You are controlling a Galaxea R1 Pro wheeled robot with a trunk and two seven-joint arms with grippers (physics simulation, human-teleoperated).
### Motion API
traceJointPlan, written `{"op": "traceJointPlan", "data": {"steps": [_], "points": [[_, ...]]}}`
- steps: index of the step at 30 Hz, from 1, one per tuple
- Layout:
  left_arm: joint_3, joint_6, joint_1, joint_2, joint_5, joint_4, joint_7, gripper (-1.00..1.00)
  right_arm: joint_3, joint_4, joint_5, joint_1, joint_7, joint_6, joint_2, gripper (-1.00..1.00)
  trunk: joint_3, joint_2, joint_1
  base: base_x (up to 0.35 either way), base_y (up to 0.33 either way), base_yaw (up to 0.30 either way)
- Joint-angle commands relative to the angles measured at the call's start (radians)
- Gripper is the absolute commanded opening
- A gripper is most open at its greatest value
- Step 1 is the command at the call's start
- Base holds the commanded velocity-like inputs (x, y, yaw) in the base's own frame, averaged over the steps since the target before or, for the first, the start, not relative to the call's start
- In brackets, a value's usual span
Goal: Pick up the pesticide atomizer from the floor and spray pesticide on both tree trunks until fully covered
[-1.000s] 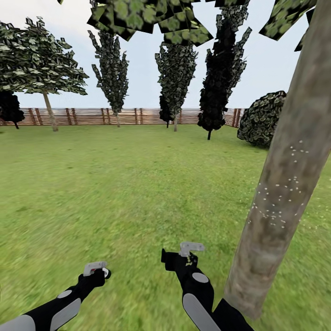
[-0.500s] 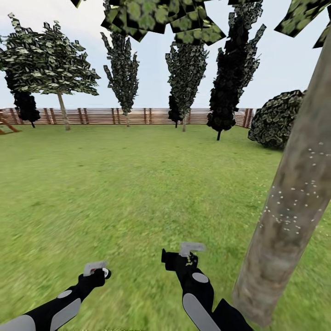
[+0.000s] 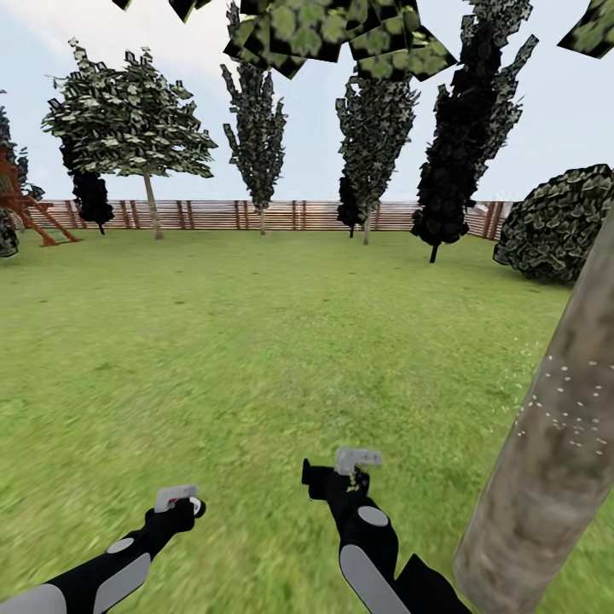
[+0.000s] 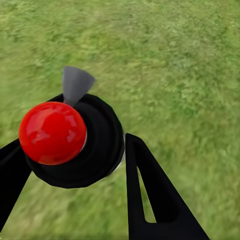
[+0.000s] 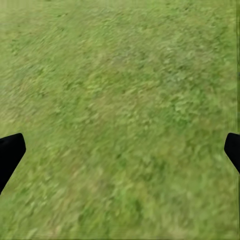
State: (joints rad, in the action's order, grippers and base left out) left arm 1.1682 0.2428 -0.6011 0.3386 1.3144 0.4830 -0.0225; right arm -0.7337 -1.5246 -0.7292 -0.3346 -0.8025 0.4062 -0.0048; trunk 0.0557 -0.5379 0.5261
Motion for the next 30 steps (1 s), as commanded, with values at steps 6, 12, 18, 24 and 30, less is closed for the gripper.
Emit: {"op": "traceJointPlan", "data": {"steps": [6,12,18,24,30], "points": [[0.008,0.006,-0.002,0.0,0.009,0.002,-0.013,-1.0,-0.001,0.001,0.054,-0.001,-0.008,-0.012,0.005,1.0,0.002,-0.002,0.001,0.0,0.0,0.012],[0.008,0.006,-0.002,0.0,0.009,0.002,-0.015,-1.0,-0.002,0.001,0.064,-0.001,-0.009,-0.012,0.008,1.0,0.002,-0.002,0.001,0.0,0.0,0.201],[0.008,0.006,-0.002,0.0,0.009,0.002,-0.014,-1.0,-0.003,0.001,0.065,-0.001,-0.009,-0.012,0.009,1.0,0.002,-0.002,0.001,0.0,0.0,0.276],[0.008,0.006,-0.002,-0.001,0.009,0.002,-0.014,-1.0,-0.004,0.001,0.065,-0.001,-0.008,-0.012,0.009,1.0,0.002,-0.002,0.001,0.0,0.0,0.284],[0.008,0.006,-0.002,-0.002,0.009,0.002,-0.015,-1.0,-0.027,0.001,0.066,-0.001,-0.007,-0.012,0.009,1.0,0.002,-0.002,0.001,0.0,0.0,0.285]]}}
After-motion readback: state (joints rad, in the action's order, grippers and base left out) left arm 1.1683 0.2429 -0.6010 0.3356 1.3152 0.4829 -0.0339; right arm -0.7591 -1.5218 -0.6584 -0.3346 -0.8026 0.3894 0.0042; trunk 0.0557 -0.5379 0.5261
